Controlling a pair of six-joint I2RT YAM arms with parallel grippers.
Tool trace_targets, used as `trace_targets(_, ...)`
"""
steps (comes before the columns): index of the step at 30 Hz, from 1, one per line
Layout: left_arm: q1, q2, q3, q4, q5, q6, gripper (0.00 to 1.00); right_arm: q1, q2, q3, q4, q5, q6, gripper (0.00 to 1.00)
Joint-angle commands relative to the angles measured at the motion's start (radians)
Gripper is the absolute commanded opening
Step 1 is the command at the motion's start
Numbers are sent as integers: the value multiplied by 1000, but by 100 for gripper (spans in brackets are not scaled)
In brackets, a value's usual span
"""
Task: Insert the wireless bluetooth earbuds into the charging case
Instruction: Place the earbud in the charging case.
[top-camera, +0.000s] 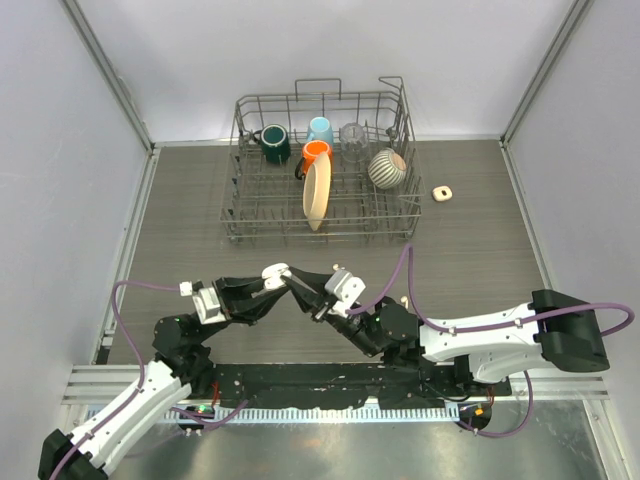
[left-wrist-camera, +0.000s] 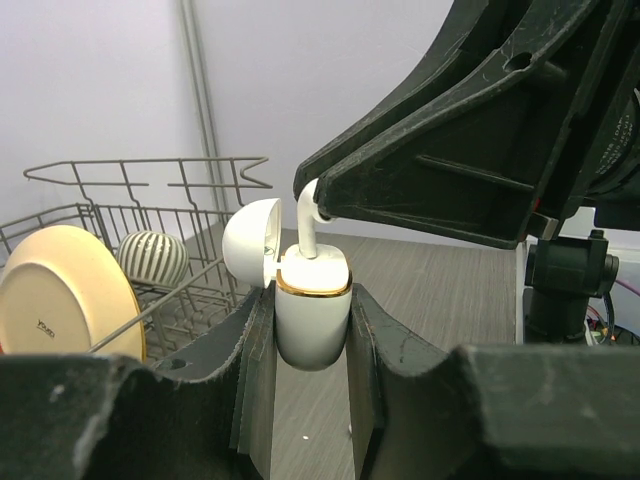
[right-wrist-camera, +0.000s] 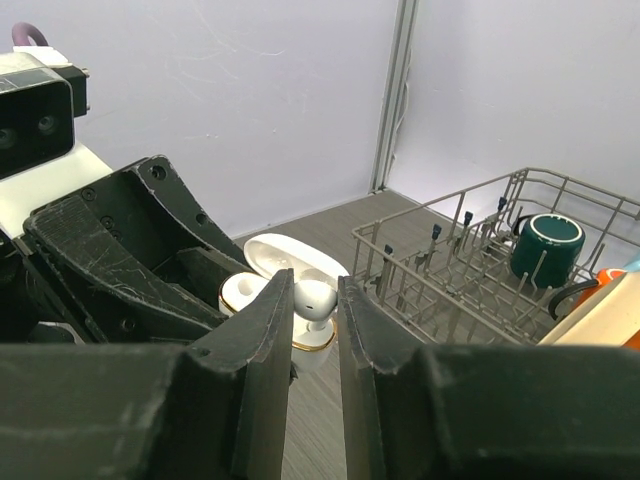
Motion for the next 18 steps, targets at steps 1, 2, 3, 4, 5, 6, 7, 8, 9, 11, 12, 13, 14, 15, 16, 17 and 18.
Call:
trace_targets(1,1,-27,8,102,-44,-5,0,1,-17,-12,-42,-8,-1,1)
trace_targets(2,1,-30,7,101,-47,-3,0,1,-17,-11,-48,-10,-6,1)
trace_targets(3,1,-31,5,101,-52,-3,0,1,-17,-11,-57,-8,-9,1)
trace_targets(4,1,-36,5,101,-58,-3,0,1,-19,-11,-62,-12,-9,1)
trace_targets(5,1,-38,3,101,-60,-3,0,1,-19,-11,-65,-13,-12,1)
trace_targets(6,1,-39,0,101,-61,-3,0,1,-19,-8,-69,-15,-12,1)
trace_targets(7,1,-41,0,101,-63,-3,0,1,-20,-9,-71,-19,-11,1)
trace_targets(8,1,-41,-1,101,-63,-5,0,1,-20,-8,-80,-22,-9,1)
trace_targets(9,1,-42,-3,101,-63,-5,0,3,-19,-2,-86,-25,-3,1)
trace_targets(11,1,-39,-3,99,-58,-5,0,1,-19,6,-102,-24,5,6)
trace_targets(12,1,-41,-4,101,-55,-5,0,3,-17,14,-106,-24,14,10)
trace_targets(13,1,-38,-4,99,-57,-5,0,3,-17,17,-109,-22,22,14)
trace_targets(14,1,-36,-6,99,-55,-5,0,1,-19,20,-118,-18,29,22)
trace_targets(15,-1,-36,-6,99,-55,-3,0,1,-22,31,-123,-4,57,33)
trace_targets(16,1,-35,-7,96,-54,-3,0,1,-29,34,-125,7,71,53)
trace_targets(17,1,-38,-10,95,-54,-2,0,3,-37,43,-126,30,86,61)
trace_targets(18,1,-36,-10,92,-54,3,0,1,-48,51,-131,47,110,66)
